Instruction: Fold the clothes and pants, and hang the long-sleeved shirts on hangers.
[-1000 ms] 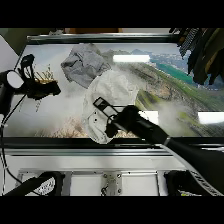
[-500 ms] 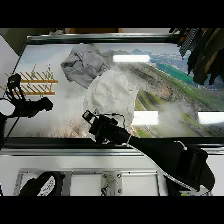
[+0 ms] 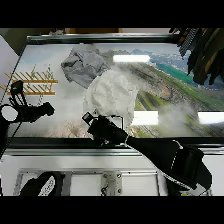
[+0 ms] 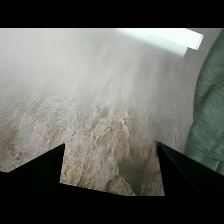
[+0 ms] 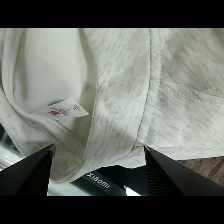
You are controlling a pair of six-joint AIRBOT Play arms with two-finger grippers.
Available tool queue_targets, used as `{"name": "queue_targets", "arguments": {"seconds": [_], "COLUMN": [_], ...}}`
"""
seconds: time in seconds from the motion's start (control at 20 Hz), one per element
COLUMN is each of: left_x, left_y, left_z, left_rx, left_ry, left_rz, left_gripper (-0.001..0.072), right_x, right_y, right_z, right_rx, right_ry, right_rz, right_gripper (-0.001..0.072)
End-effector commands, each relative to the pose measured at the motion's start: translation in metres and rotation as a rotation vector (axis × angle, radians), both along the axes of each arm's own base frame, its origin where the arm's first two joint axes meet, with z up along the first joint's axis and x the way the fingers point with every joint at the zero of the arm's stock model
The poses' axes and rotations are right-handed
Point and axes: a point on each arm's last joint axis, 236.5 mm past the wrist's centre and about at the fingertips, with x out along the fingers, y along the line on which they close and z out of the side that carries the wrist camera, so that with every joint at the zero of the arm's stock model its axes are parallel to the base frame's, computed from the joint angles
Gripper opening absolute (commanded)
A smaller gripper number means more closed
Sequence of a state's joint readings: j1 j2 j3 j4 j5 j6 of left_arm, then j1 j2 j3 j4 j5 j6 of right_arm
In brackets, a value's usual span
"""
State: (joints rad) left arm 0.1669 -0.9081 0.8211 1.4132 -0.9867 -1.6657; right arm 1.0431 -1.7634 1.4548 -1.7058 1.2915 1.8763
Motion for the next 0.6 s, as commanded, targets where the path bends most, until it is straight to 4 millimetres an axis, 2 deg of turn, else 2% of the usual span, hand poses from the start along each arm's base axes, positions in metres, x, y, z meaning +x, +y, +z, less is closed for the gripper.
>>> {"name": "queue_targets", "arguments": {"seconds": [0.0, 0.1, 0.2, 0.3, 0.4, 0.55], "left_x": [-0.003, -0.004, -0.007, -0.008, -0.012, -0.03], "left_y": [0.0, -0.002, -0.013, -0.035, -0.067, -0.13], "left_z": [-0.002, -0.003, -0.005, -0.006, -0.011, -0.036], "left_rx": [-0.001, -0.004, -0.006, -0.005, -0.004, -0.045], "left_ry": [0.01, 0.02, 0.036, 0.043, 0.049, 0.082], "left_rz": [-0.001, -0.007, -0.041, -0.109, -0.206, -0.373], "left_gripper": [0.0613, 0.0613, 0.0613, 0.0613, 0.0613, 0.0614], "right_x": [0.014, 0.02, 0.029, 0.039, 0.047, 0.052], "right_y": [-0.022, -0.031, -0.036, -0.04, -0.042, -0.044], "right_z": [-0.011, -0.015, -0.008, 0.011, 0.036, 0.069], "right_rx": [-0.108, -0.129, -0.113, -0.071, -0.008, 0.1], "right_ry": [-0.043, -0.049, -0.057, -0.075, -0.087, -0.073], "right_rz": [-0.019, -0.072, -0.109, -0.142, -0.181, -0.249], "right_gripper": [0.0573, 0.0559, 0.0186, 0.0019, 0.0017, 0.0017]}}
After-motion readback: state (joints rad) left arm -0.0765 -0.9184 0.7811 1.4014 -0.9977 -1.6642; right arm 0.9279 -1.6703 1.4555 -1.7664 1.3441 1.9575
